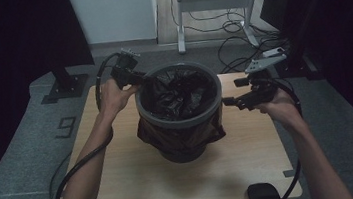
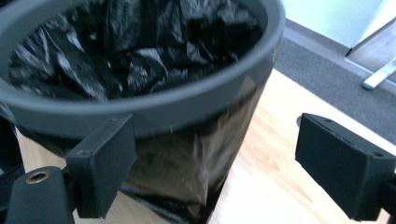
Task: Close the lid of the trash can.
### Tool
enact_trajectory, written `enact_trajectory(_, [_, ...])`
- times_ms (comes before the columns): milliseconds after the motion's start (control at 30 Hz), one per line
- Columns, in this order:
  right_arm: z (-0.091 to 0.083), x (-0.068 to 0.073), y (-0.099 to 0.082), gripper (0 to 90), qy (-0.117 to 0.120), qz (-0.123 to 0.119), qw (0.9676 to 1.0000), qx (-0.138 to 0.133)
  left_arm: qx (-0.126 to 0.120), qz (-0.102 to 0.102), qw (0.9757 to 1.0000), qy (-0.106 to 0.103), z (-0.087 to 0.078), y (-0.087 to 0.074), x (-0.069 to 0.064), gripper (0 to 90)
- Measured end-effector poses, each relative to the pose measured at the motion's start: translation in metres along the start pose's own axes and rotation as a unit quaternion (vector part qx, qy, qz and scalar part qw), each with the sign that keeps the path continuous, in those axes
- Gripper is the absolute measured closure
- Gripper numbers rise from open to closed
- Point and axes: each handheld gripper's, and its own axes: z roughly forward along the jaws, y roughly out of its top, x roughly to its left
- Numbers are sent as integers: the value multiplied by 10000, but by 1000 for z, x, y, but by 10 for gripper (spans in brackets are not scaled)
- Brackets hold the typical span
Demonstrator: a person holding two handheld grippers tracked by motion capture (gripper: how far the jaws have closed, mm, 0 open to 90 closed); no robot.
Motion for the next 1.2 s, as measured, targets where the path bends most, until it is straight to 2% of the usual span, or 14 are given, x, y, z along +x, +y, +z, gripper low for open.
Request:
enact_trajectory(267, [8,6,33,118,146,-151,9998,52,-1,-22,10000,-18,0,0,1,662])
enact_trajectory(400, [18,9,43,119,235,-217,9995,70,6,23,10000,18,0,0,-1,666])
enact_trajectory(567, [35,18,50,125,357,-475,9982,119,42,97,9999,56,0,1,-2,671])
enact_trajectory(667, [45,24,49,125,417,-597,9972,195,42,40,10000,33,0,1,-1,671])
enact_trajectory(833, [56,32,34,126,466,-548,9971,259,33,-102,9999,-54,0,0,1,671])
enact_trajectory(900, [55,36,29,127,398,-596,9974,114,55,-119,9999,-48,0,1,1,670])
enact_trajectory(1000, [54,40,25,141,368,-501,9980,-65,58,-157,9999,-41,0,0,1,667])
enact_trajectory(1067, [54,40,23,153,358,-482,9981,-130,46,-172,9998,-49,0,0,2,661])
enact_trajectory(1133, [56,41,20,173,339,-526,9980,-76,38,-236,9997,-59,0,0,2,653])
enact_trajectory(1200, [57,41,16,220,527,-433,9975,-169,48,-222,9997,-40,-1,0,2,651])
